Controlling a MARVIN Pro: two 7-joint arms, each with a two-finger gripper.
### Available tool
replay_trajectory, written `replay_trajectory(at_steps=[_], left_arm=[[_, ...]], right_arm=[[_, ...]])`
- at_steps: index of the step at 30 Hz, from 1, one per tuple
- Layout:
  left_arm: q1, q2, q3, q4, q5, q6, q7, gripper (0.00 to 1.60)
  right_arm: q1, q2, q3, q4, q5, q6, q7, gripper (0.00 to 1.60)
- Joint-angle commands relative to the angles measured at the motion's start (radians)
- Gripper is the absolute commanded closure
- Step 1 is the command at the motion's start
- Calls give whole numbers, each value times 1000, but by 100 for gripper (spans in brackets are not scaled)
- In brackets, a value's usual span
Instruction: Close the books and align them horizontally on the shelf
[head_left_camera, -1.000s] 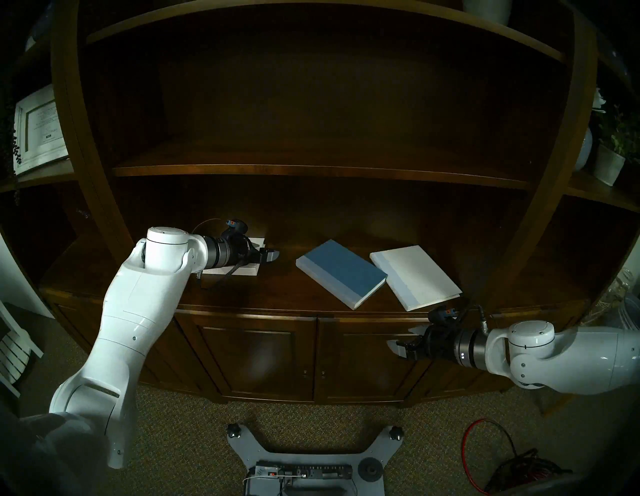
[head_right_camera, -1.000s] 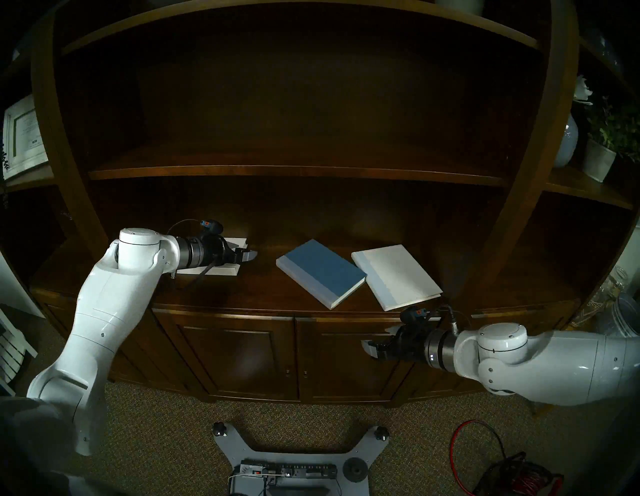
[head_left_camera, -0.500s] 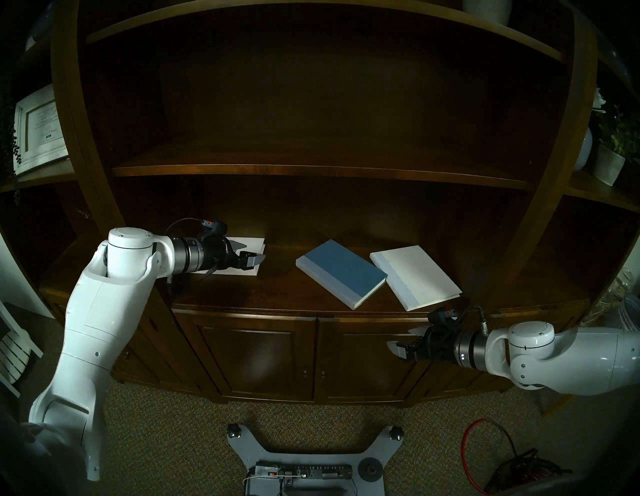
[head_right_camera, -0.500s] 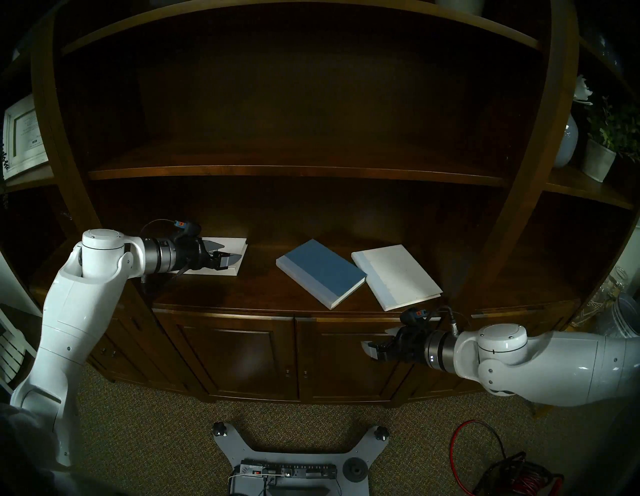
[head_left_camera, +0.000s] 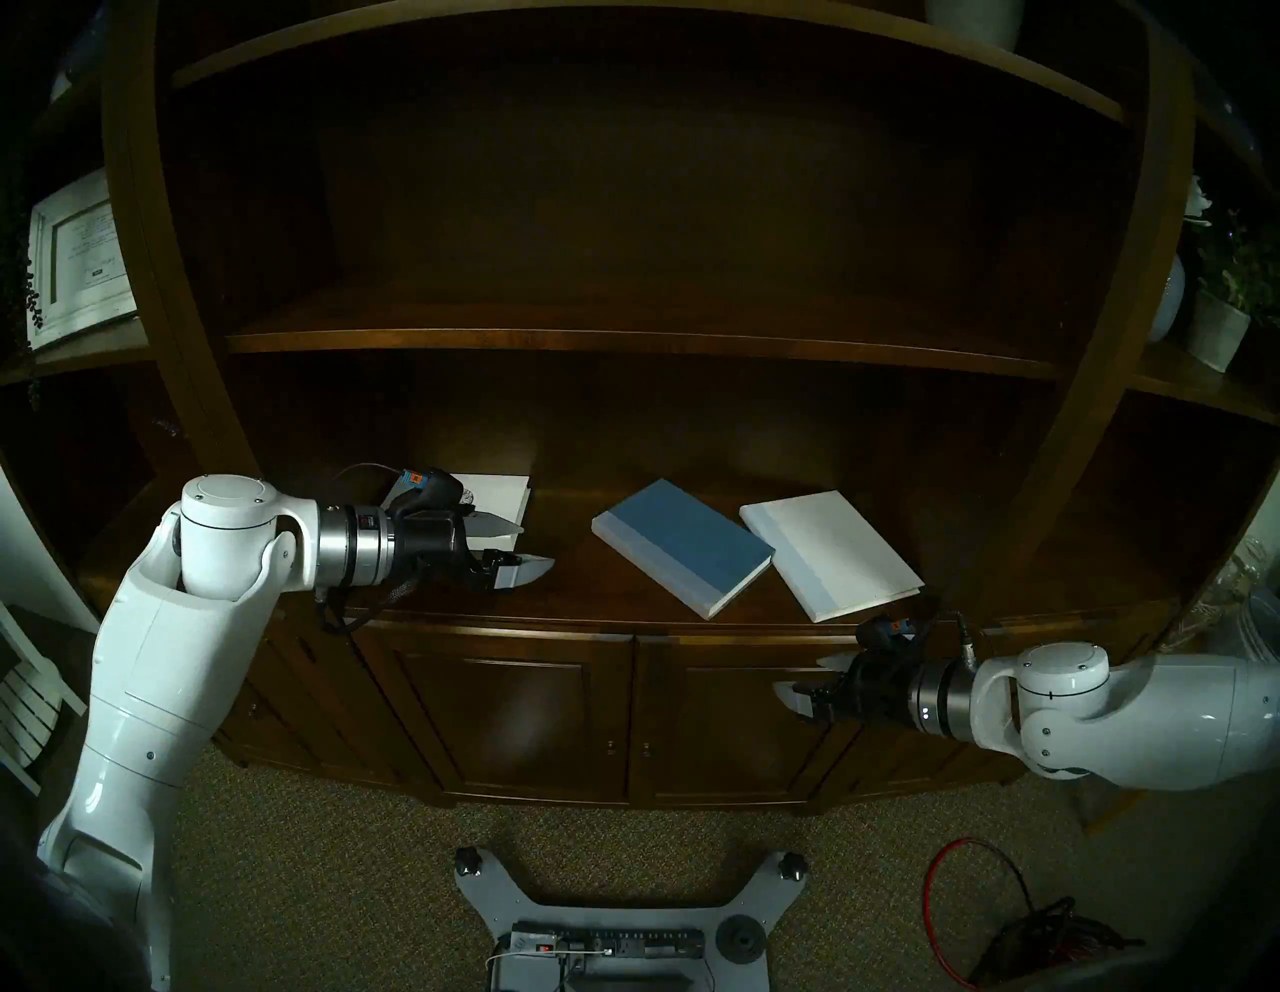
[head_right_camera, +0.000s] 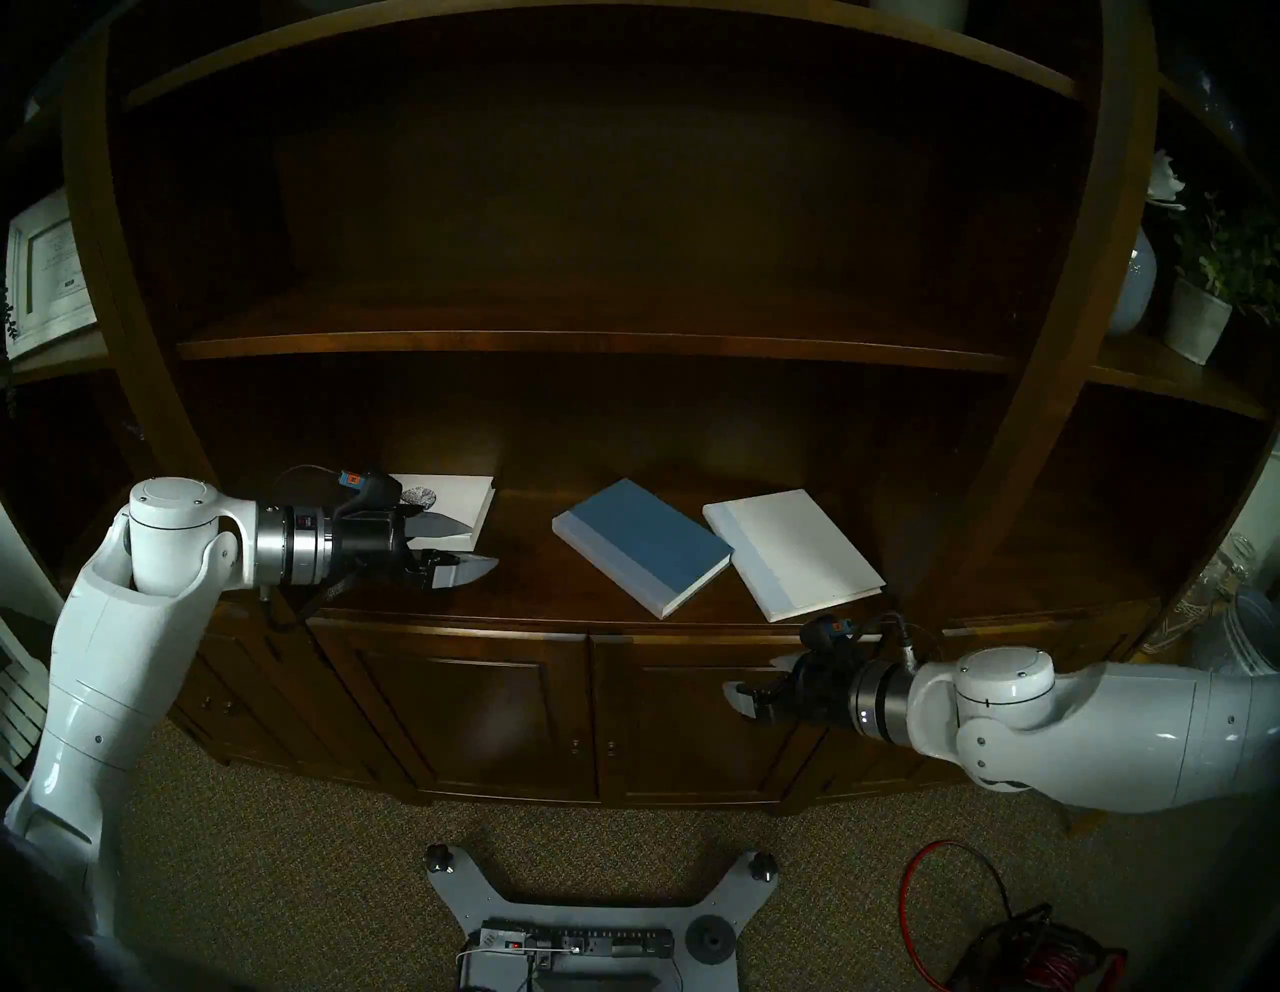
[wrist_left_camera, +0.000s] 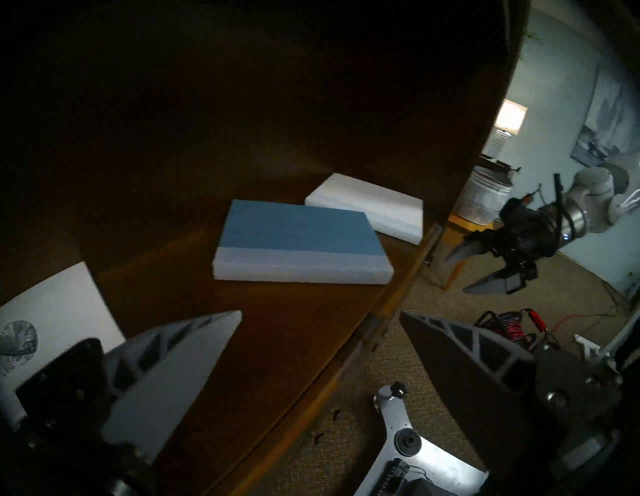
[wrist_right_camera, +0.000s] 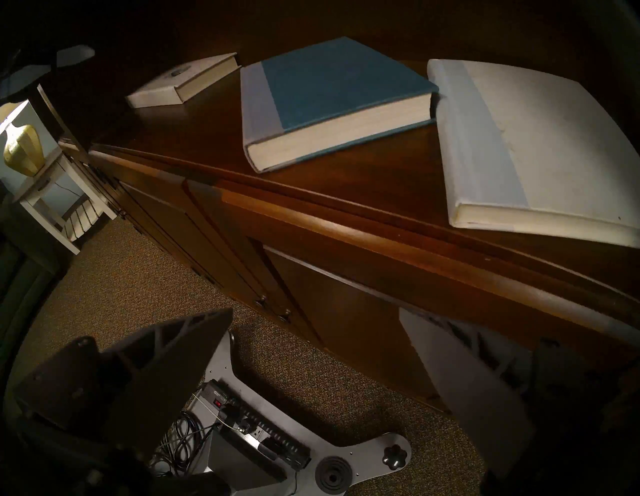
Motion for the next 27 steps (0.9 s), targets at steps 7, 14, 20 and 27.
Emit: replay_trajectory(at_steps=[7, 14, 20, 27], left_arm=[[-62, -150, 153, -186, 88, 60, 145, 0], [-138, -223, 282, -126, 185, 105, 278, 0], [-200, -303, 350, -36, 228, 118, 408, 0], [-242, -370, 368, 27, 243, 115, 494, 0]], right_arm=[[24, -1, 23, -2, 0, -6, 0, 0], [24, -1, 22, -2, 0, -6, 0, 0], [24, -1, 22, -2, 0, -6, 0, 0], [24, -1, 21, -2, 0, -6, -1, 0]])
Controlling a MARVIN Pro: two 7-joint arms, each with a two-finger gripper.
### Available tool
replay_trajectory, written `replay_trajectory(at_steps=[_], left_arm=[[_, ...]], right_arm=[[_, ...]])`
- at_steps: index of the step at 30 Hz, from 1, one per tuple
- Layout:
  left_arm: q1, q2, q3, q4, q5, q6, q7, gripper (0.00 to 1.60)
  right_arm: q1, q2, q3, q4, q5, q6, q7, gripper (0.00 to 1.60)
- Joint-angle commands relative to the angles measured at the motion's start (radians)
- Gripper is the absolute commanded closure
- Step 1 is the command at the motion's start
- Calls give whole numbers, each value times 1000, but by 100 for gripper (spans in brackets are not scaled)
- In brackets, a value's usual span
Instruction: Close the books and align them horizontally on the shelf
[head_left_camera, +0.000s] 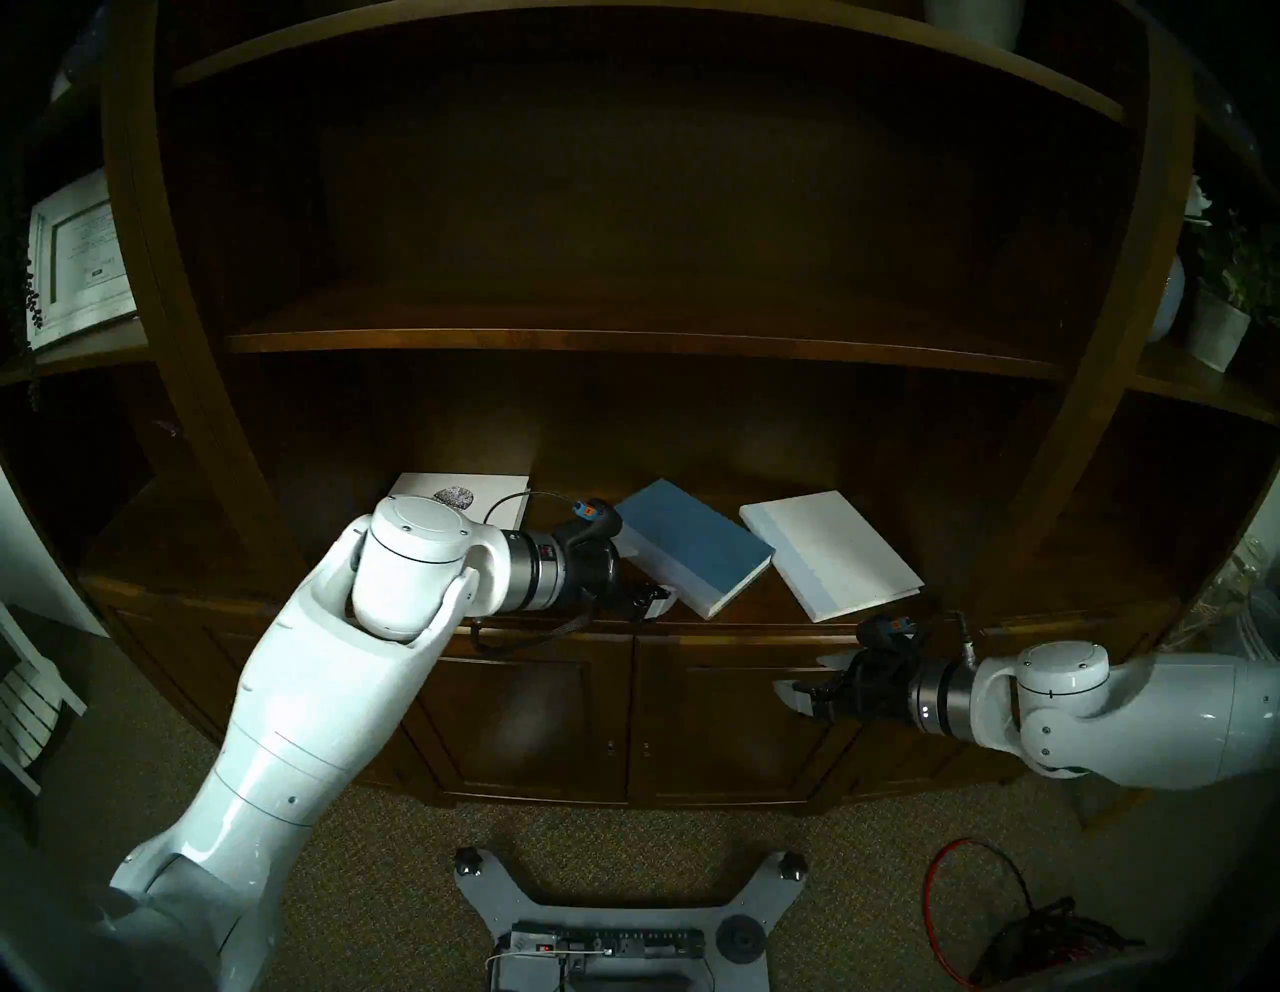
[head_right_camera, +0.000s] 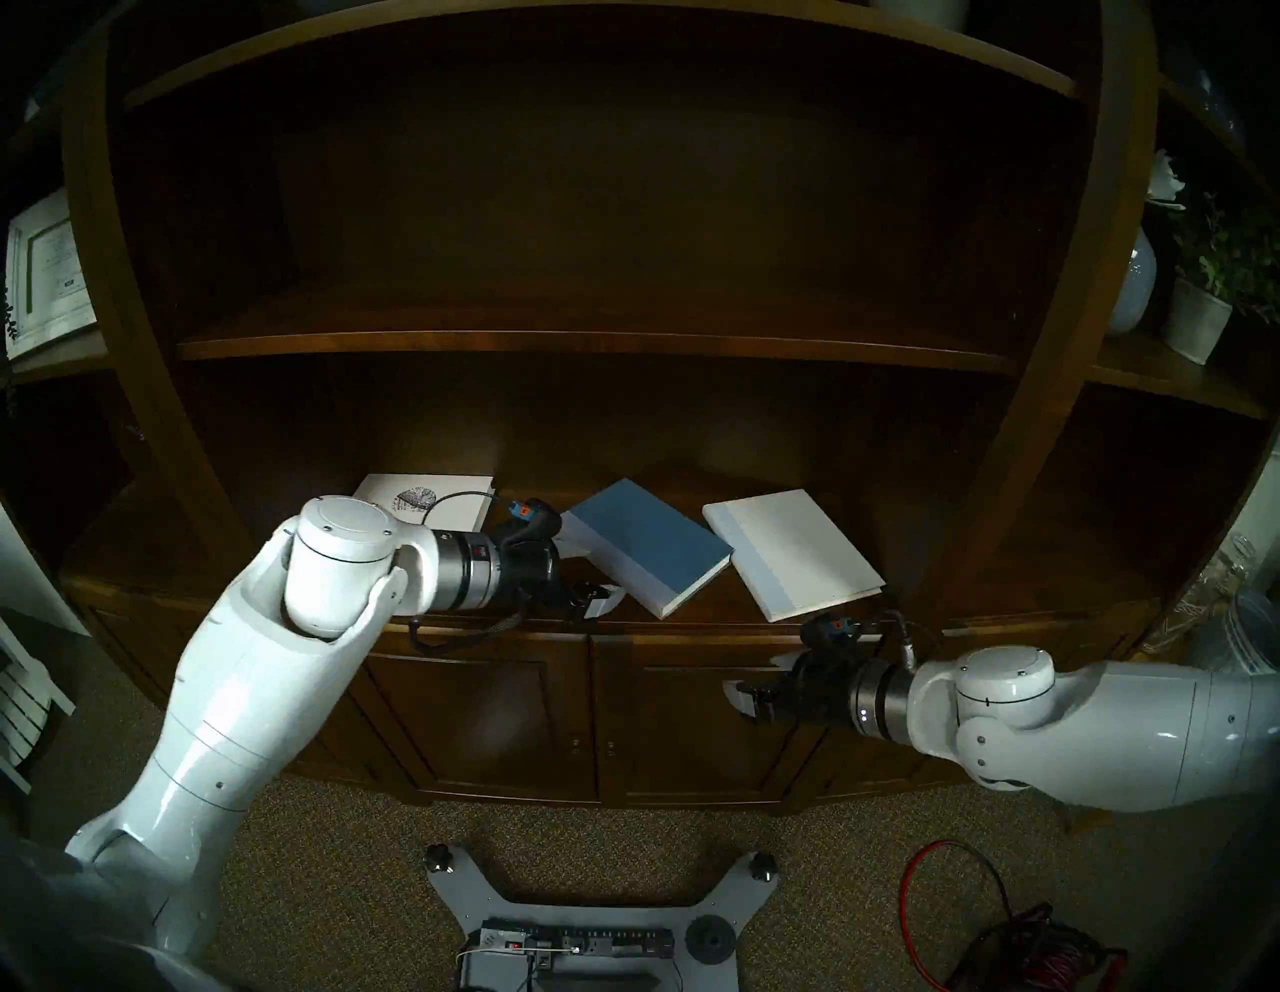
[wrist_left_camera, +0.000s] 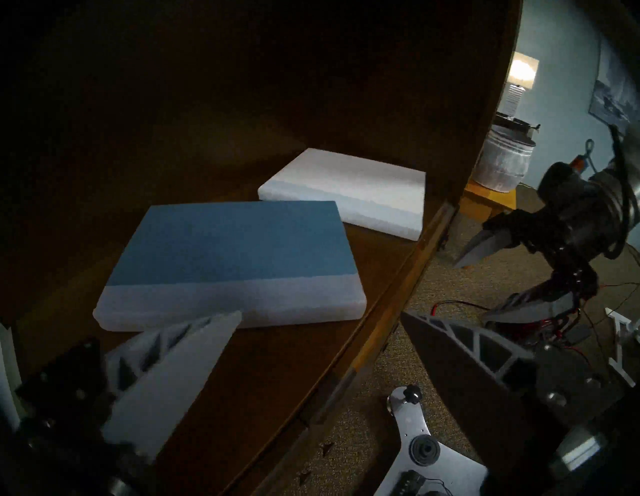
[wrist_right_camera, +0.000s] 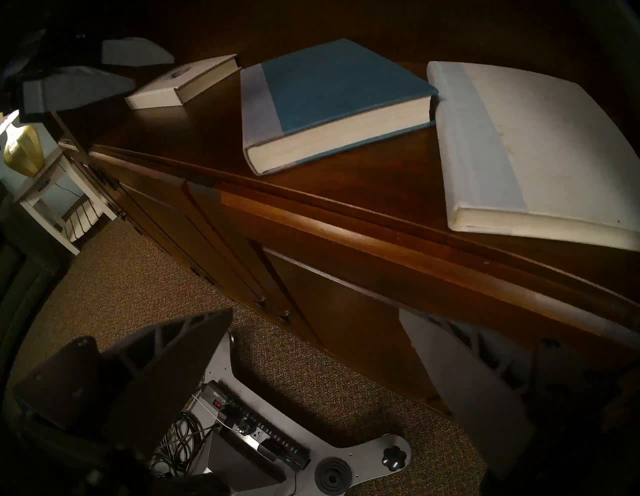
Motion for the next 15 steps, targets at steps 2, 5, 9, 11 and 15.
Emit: replay_trajectory(at_steps=[2, 5, 9, 11, 15], left_arm=[[-112, -120, 2, 34, 8, -17, 89, 0], [-150, -169, 2, 83, 21, -12, 114, 0], [-175, -204, 3, 128, 31, -11, 138, 0], [-178, -213, 6, 151, 36, -16, 152, 0], [-210, -260, 4, 234, 61, -20, 171, 0]], right_arm=[[21, -1, 21, -2, 0, -6, -1, 0], [22, -1, 21, -2, 0, -6, -1, 0], [22, -1, 21, -2, 0, -6, 0, 0], [22, -1, 21, -2, 0, -6, 0, 0], [23, -1, 21, -2, 0, -6, 0, 0]])
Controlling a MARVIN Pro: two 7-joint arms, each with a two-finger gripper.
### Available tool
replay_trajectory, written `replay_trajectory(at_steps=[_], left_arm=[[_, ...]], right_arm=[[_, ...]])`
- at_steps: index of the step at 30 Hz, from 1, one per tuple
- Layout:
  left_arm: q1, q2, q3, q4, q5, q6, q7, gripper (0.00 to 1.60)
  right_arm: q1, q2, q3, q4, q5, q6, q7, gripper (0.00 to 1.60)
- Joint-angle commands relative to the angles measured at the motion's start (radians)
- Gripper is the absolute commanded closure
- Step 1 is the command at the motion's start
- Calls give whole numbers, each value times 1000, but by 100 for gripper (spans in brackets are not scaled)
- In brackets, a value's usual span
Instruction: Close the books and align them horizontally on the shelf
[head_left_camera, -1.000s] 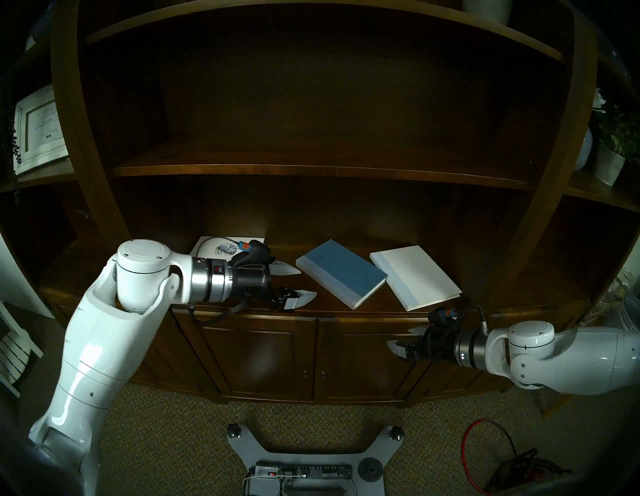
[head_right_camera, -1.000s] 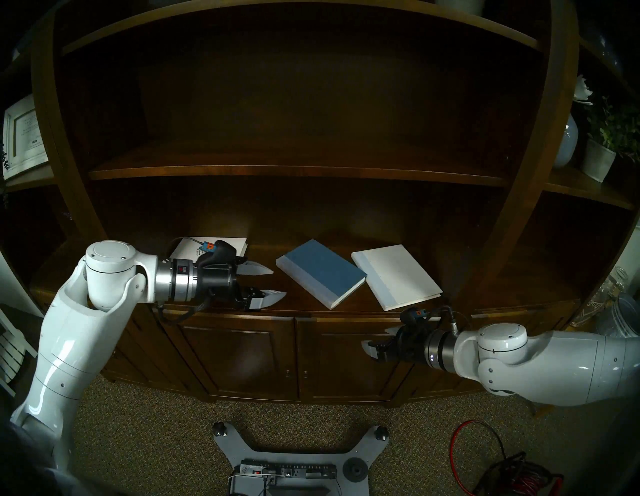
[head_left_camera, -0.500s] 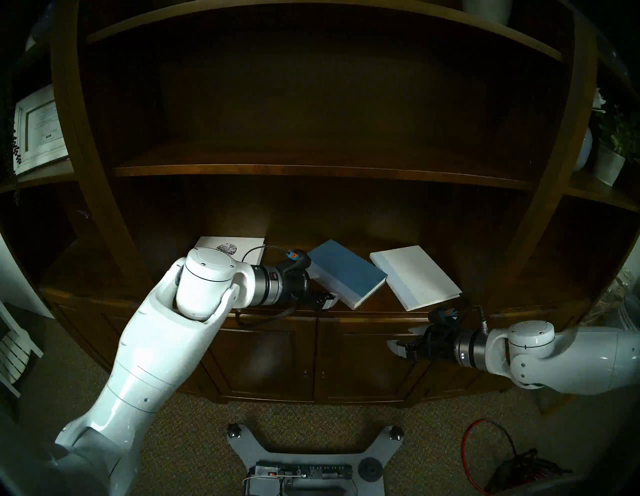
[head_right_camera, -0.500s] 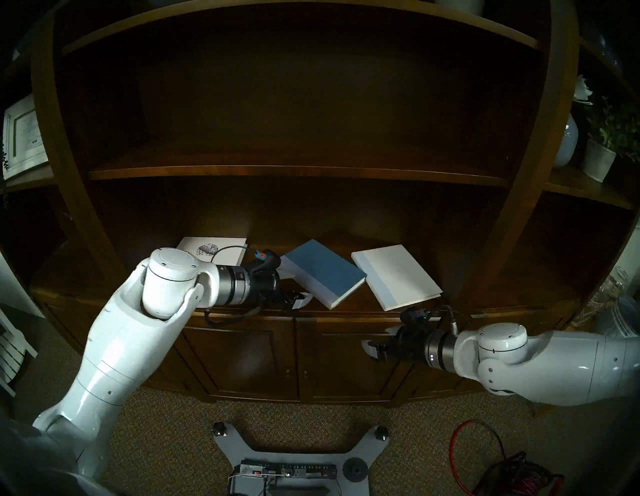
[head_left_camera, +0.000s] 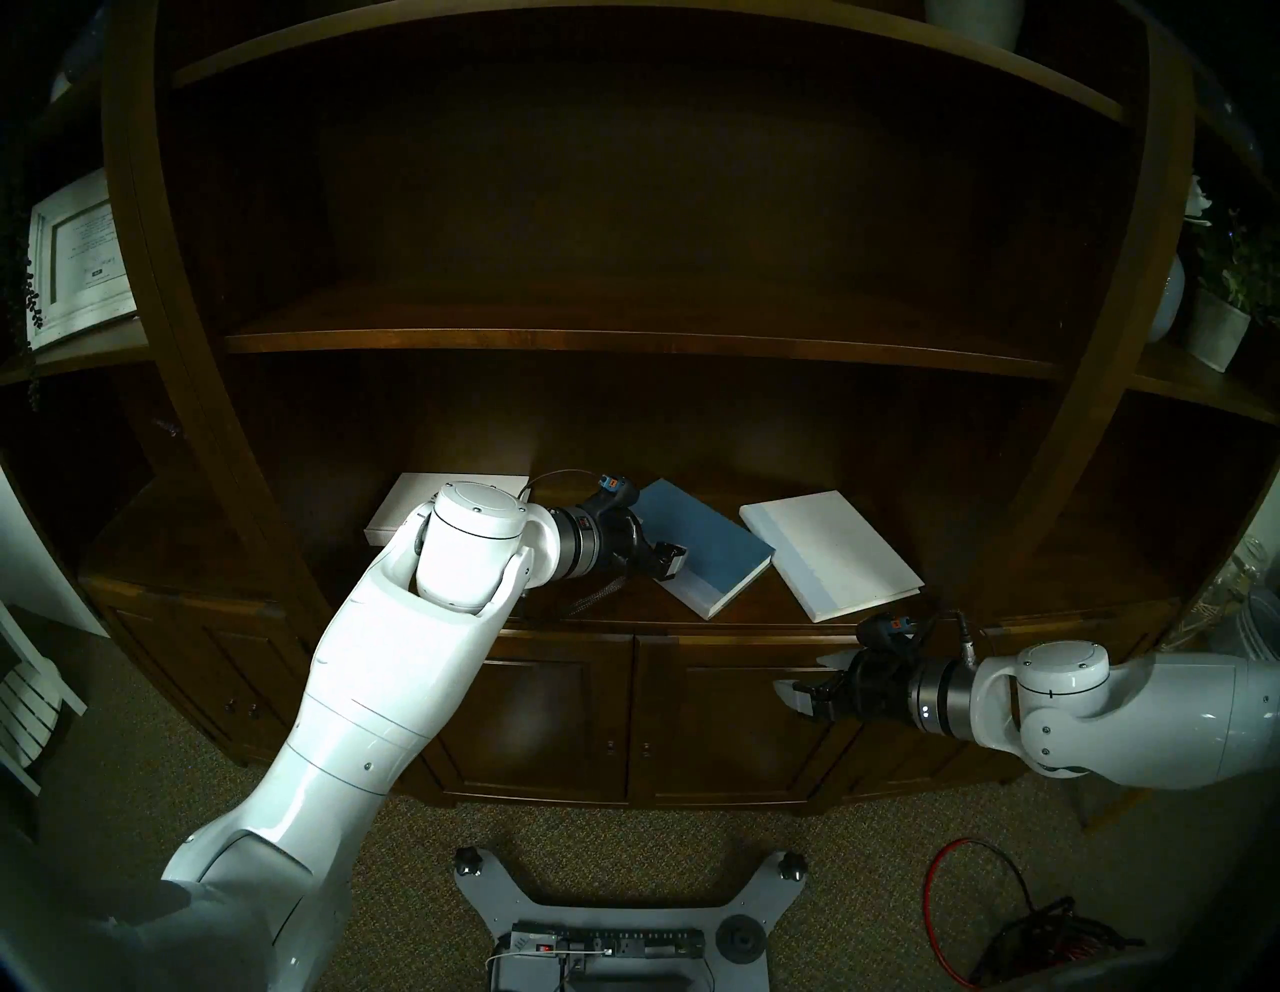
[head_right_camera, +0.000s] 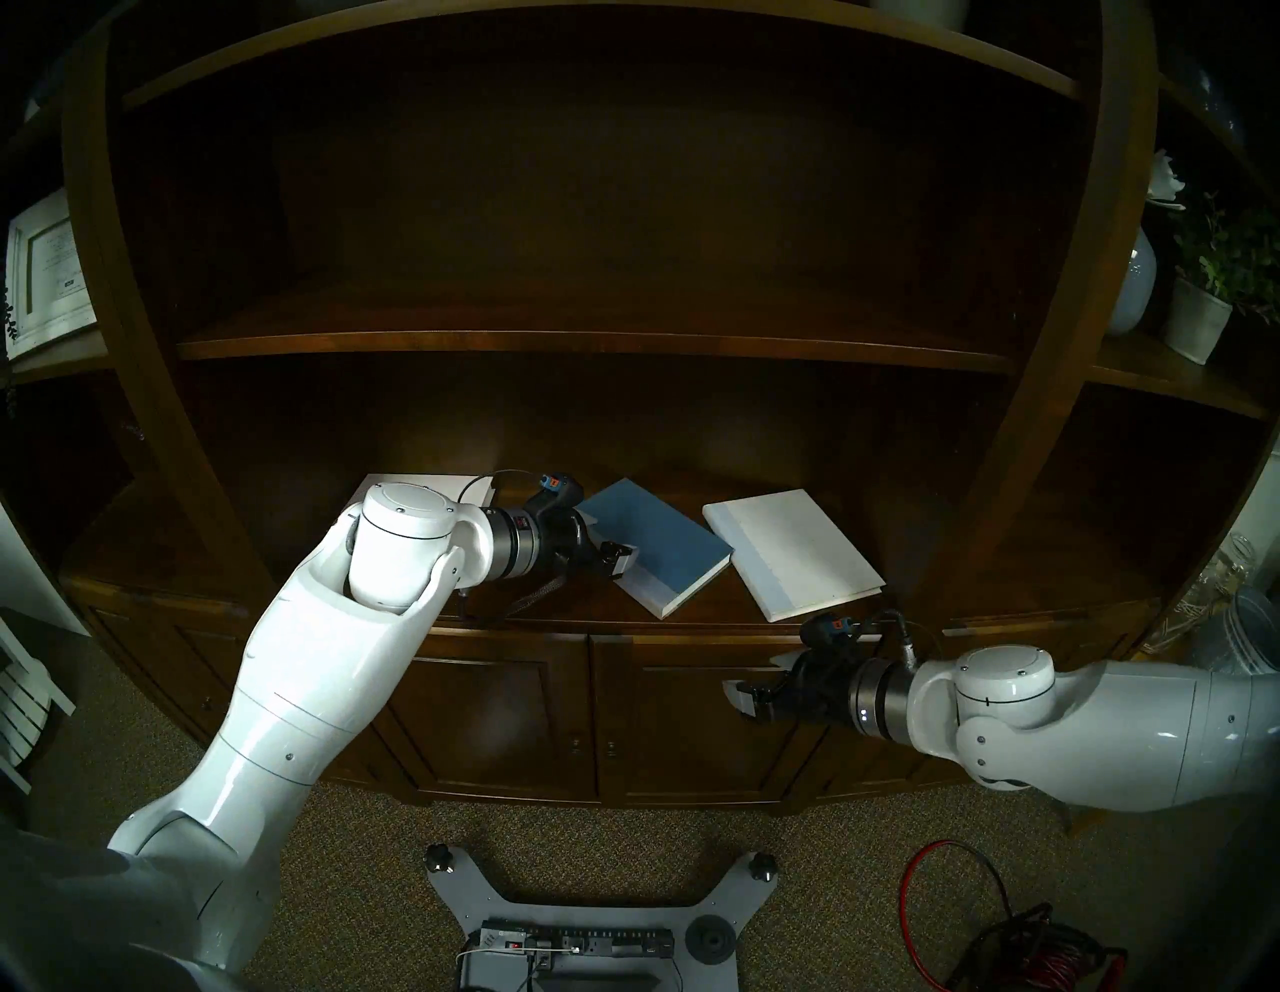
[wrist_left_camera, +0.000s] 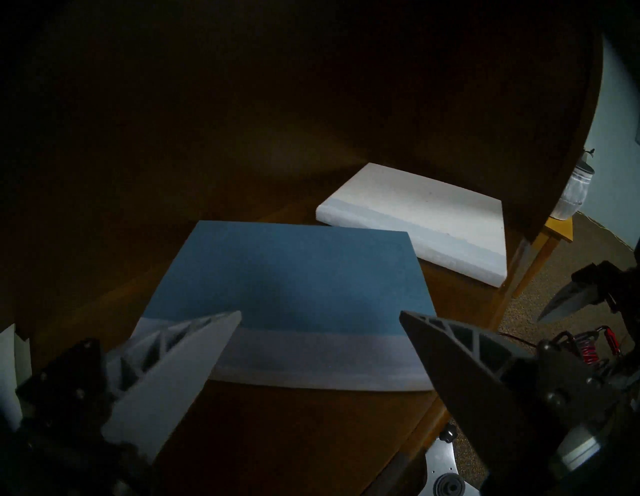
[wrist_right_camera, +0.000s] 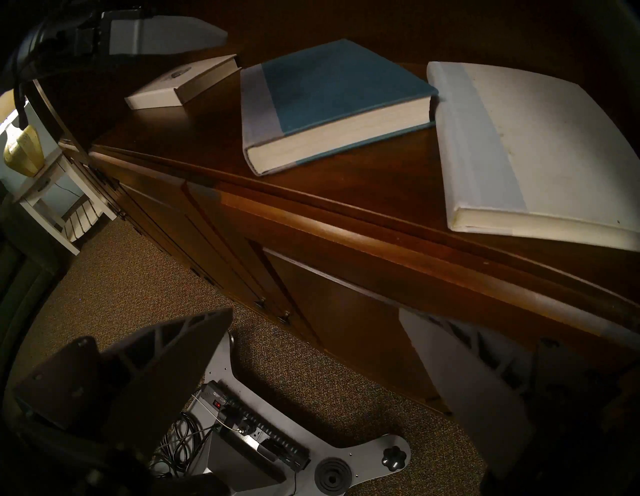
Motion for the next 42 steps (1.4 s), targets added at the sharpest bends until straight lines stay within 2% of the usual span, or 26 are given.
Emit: replay_trajectory(at_steps=[1, 3, 8, 10, 11, 13, 15, 16, 18, 19, 25, 27, 30, 39, 42], left_arm=[[-116, -107, -3, 80, 27, -18, 20, 0], [-110, -113, -8, 84, 36, -27, 22, 0], [-166, -102, 17, 157, 67, -51, -12, 0], [-159, -102, 12, 154, 75, -57, -18, 0], [-182, -89, 19, 177, 79, -62, -41, 0], [-178, -88, 14, 177, 87, -67, -50, 0], [-215, -66, 25, 224, 87, -81, -92, 0], [-195, -70, 8, 212, 98, -91, -97, 0], [-232, -49, 24, 251, 94, -95, -132, 0], [-214, -47, 11, 240, 105, -102, -140, 0], [-252, -12, 29, 294, 112, -116, -209, 0], [-274, 15, 59, 331, 132, -125, -251, 0], [-280, 27, 77, 346, 147, -134, -270, 0], [-289, 51, 143, 397, 199, -163, -297, 0], [-283, 65, 155, 397, 207, -137, -307, 0]], right_arm=[[22, -1, 21, -2, 0, -6, 0, 0], [22, -1, 21, -2, 0, -6, 0, 0], [23, -1, 21, -2, 0, -6, 0, 0], [23, -1, 21, -2, 0, -6, 0, 0], [23, -1, 21, -2, 0, -6, 0, 0], [23, -1, 21, -2, 0, -6, 0, 0], [23, -1, 21, -2, 1, -6, 0, 0], [23, 0, 21, -2, 1, -6, 0, 0], [23, 0, 21, -2, 1, -6, 0, 0], [23, 0, 21, -2, 1, -6, 0, 0], [24, 0, 21, -2, 1, -6, 0, 0], [24, 0, 21, -2, 1, -6, 0, 0], [24, 0, 21, -2, 1, -6, 0, 0], [25, 0, 21, -2, 2, -5, 0, 0], [25, 0, 21, -2, 2, -5, 0, 0]])
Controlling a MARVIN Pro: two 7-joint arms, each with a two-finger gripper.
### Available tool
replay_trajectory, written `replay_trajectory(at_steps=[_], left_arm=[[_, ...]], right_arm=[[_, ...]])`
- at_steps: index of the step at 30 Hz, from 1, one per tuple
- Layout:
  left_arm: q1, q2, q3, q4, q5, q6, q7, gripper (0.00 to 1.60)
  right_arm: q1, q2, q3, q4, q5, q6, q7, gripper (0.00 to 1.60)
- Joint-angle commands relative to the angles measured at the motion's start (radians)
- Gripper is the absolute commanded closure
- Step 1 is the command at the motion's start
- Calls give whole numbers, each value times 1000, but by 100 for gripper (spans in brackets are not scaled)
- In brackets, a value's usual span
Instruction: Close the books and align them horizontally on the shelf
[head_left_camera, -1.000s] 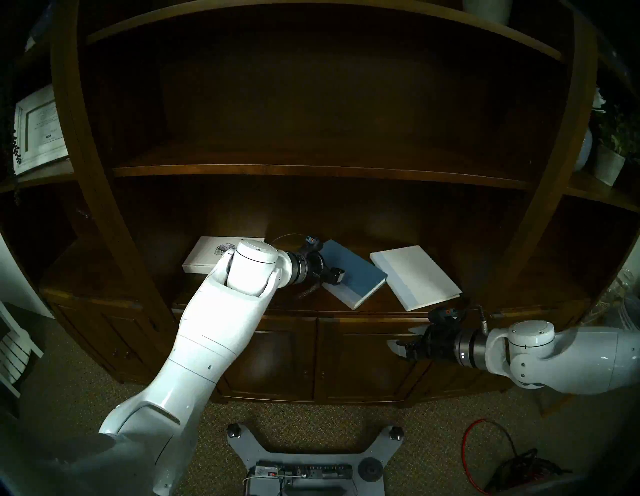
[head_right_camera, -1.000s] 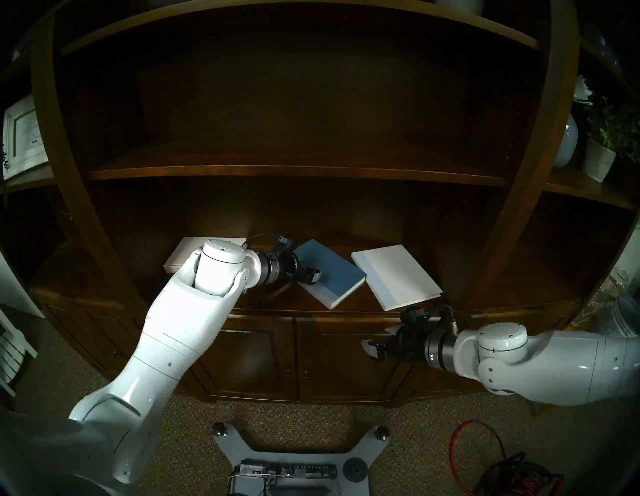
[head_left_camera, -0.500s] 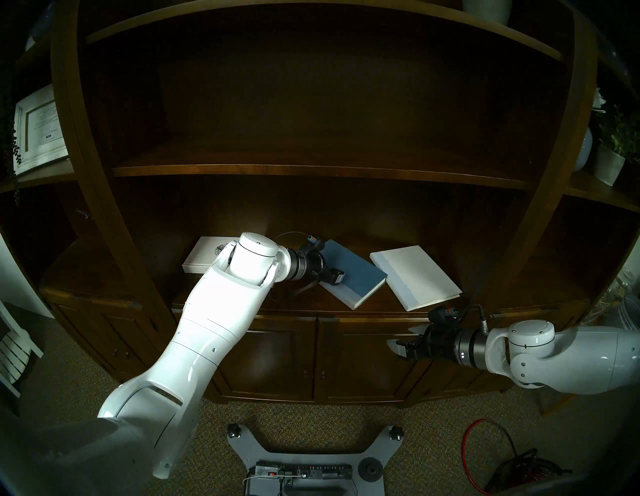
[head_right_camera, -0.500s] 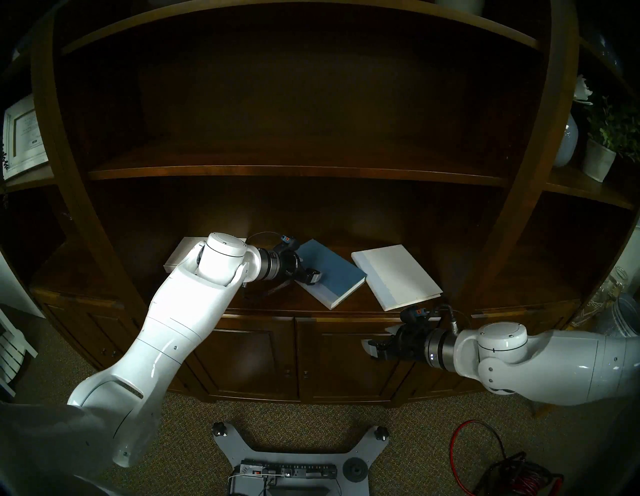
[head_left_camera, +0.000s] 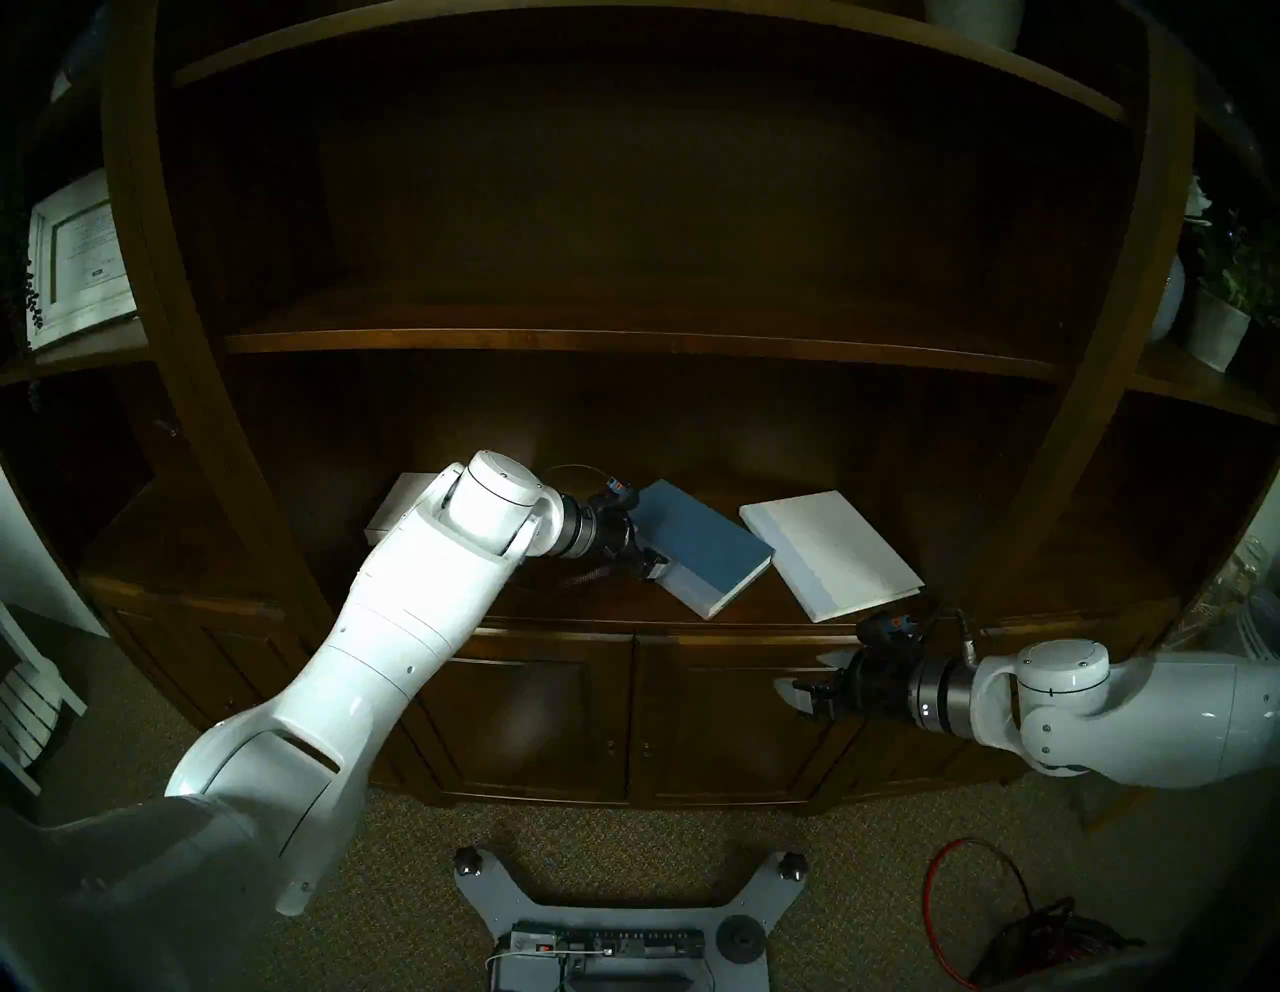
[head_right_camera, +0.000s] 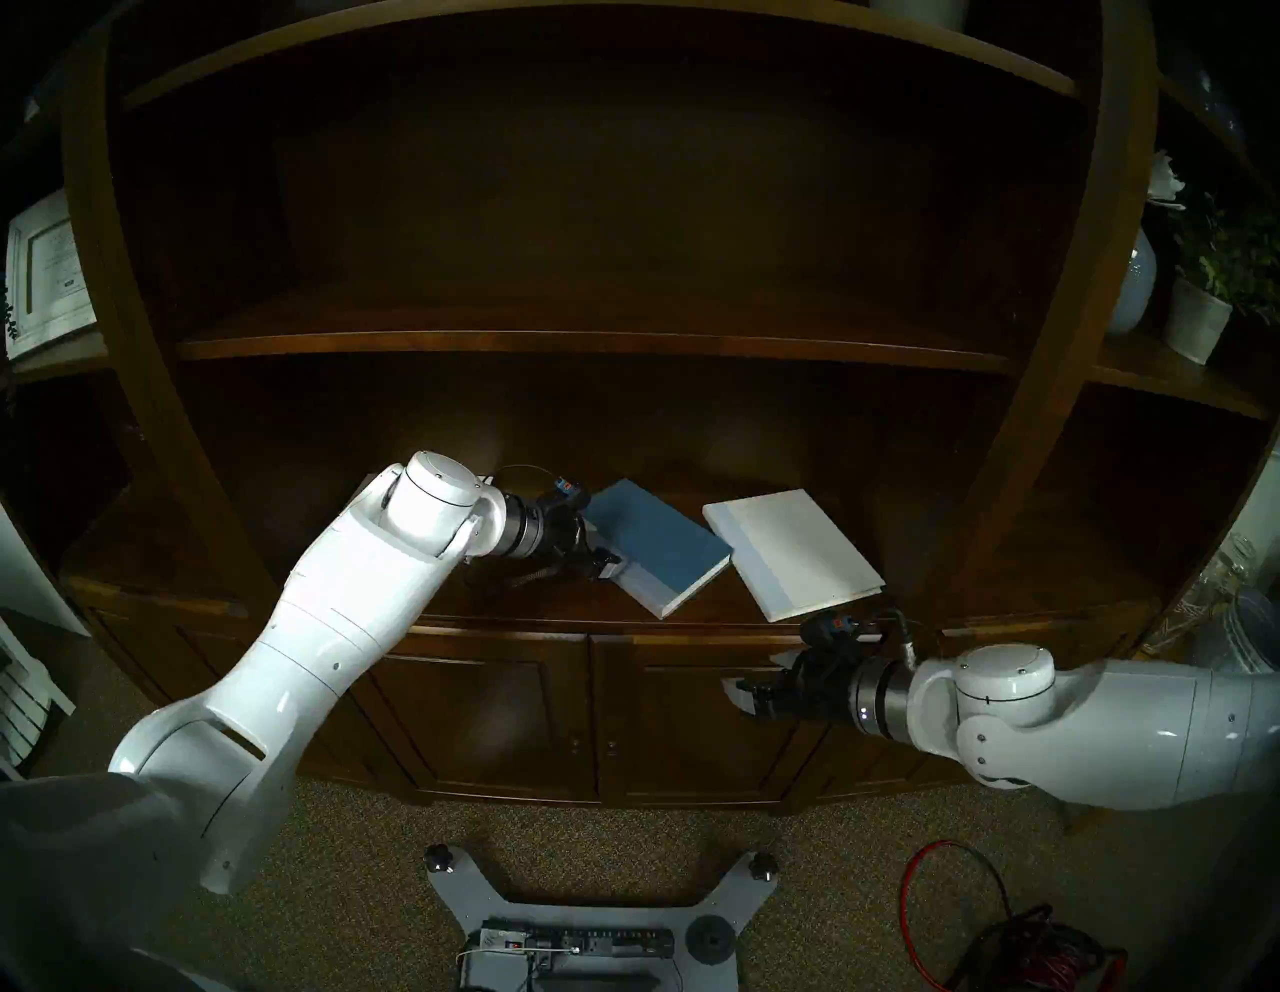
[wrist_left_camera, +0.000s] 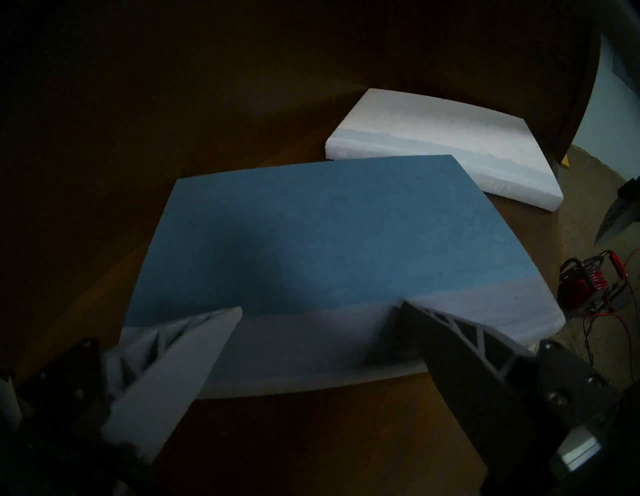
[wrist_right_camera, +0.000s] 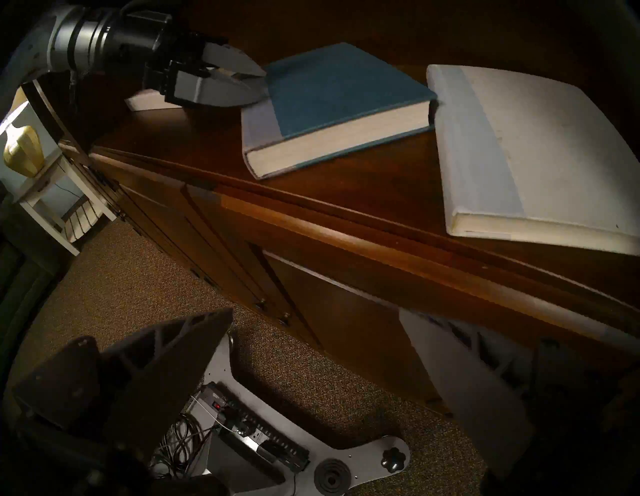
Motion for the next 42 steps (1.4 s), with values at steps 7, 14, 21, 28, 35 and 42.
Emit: replay_trajectory(at_steps=[7, 14, 21, 28, 35, 42], left_arm=[[-11, 77, -2, 75, 8, 37, -46, 0], [8, 140, -46, 105, -13, 22, -83, 0], [20, 179, -111, 133, -17, 10, -123, 0], [39, 214, -137, 126, -33, 13, -168, 0], [114, 251, -193, -5, -118, 34, -251, 0], [133, 249, -311, -125, -259, 51, -362, 0]], right_arm=[[21, 0, 20, -2, 1, -6, 0, 0], [20, -1, 19, -2, 0, -6, 0, 0], [20, -1, 19, -2, 0, -6, 0, 0], [21, -1, 19, -2, 0, -6, 0, 0], [21, 0, 19, -2, 1, -6, 0, 0], [21, -1, 19, -2, 0, -6, 0, 0]])
